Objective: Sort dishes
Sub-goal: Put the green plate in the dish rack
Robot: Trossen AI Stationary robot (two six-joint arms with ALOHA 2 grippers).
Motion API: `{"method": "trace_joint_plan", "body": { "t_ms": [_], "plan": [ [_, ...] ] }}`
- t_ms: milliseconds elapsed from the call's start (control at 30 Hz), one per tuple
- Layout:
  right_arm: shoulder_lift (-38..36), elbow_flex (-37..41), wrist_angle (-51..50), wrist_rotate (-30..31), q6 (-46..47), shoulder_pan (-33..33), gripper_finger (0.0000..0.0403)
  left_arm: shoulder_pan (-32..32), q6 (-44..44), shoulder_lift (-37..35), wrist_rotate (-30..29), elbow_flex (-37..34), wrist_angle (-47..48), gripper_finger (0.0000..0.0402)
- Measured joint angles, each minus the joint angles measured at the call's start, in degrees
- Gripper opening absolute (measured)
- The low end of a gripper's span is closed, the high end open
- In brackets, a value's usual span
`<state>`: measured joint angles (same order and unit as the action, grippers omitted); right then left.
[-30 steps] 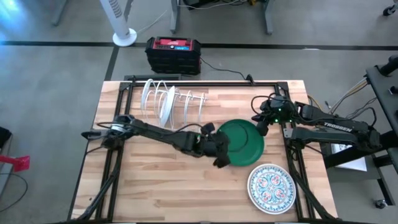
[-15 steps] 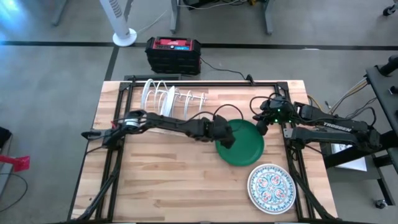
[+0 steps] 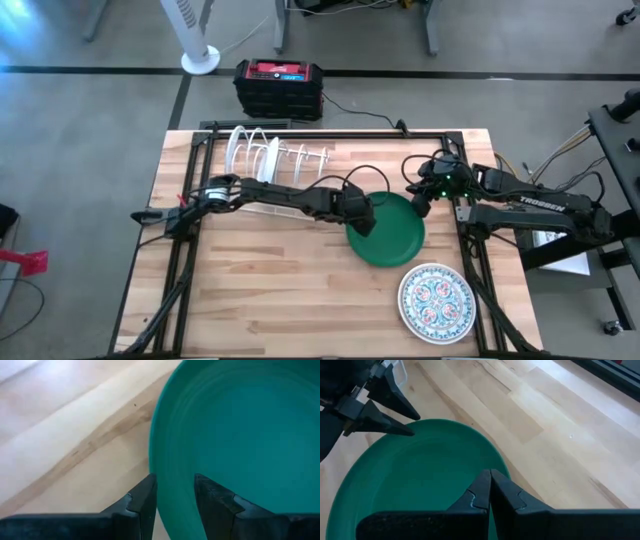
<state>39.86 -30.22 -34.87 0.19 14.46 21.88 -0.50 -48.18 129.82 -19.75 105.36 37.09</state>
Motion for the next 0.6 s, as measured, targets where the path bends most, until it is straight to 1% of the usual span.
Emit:
{"method": "trace_joint_plan", "body": {
  "t_ms": [233,600],
  "plan": [
    [0.0,0.0,0.1,0.0,-0.1,0.0,0.0,-0.4,0.3,0.0,-1.3,0.0,0.5,0.0119],
    [0.0,0.0,0.2,0.0,-0.1,0.0,0.0,-0.5,-0.3,0.4,-0.7,0.0,0.3,0.0119]
  ]
}}
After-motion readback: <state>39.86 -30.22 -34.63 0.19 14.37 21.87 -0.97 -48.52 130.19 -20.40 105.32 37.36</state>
